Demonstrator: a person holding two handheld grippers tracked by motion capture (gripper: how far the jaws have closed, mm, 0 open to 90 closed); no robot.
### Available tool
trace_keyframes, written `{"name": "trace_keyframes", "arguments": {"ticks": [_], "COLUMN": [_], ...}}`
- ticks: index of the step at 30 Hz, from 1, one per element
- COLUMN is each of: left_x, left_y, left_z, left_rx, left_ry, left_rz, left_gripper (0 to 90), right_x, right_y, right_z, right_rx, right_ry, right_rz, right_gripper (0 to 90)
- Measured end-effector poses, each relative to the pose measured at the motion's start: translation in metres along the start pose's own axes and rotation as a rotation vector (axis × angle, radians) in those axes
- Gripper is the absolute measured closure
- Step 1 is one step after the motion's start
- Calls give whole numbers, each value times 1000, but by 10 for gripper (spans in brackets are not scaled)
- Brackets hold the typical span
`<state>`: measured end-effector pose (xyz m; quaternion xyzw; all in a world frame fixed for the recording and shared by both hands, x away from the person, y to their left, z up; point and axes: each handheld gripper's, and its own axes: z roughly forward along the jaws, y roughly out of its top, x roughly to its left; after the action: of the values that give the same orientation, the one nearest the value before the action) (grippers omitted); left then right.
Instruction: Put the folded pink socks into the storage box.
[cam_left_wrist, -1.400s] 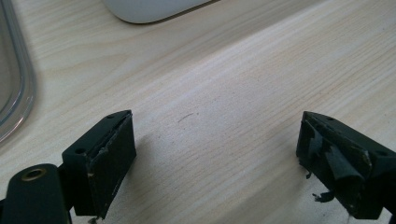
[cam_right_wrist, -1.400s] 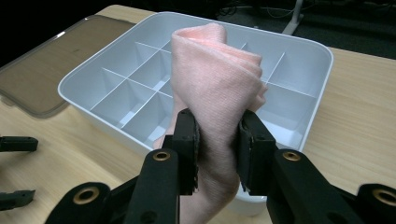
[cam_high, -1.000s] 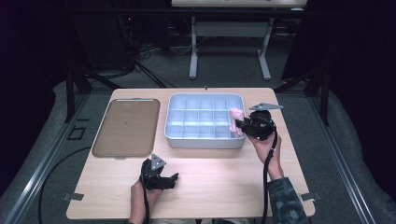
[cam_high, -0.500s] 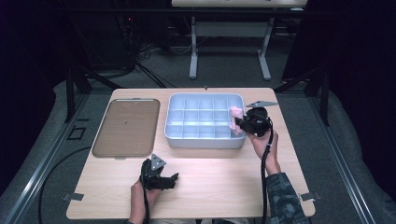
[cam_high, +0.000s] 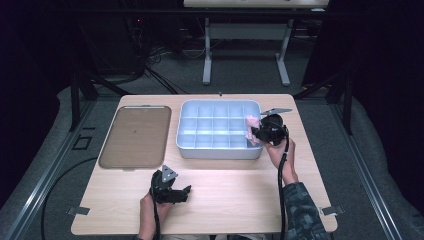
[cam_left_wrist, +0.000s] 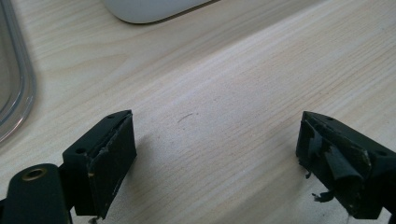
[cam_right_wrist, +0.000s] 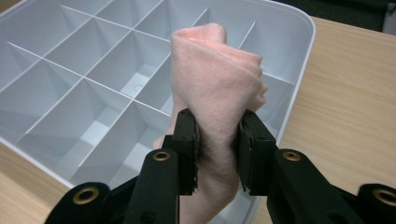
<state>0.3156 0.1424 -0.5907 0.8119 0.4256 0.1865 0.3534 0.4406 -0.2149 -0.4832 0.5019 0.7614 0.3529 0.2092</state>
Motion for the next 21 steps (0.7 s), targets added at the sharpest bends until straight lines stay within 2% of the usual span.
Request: {"name": "trace_keyframes", "arguments": {"ticks": [18,19,21], "left_x": [0,0,0], "left_y": [0,0,0], "left_z": [0,0,0], "left_rx": [0,0,0], "left_ry": [0,0,0], "left_rz": [0,0,0], "left_gripper": [115,115,115], "right_x": [-4,-4,-2], "right_y": [-7,-8,-11], "right_z": [19,20,23], "right_rx": [99,90,105], "right_ry": [-20,-28,-41], "right_rz": [-16,-25,-34], "right_gripper": [706,706,704]}}
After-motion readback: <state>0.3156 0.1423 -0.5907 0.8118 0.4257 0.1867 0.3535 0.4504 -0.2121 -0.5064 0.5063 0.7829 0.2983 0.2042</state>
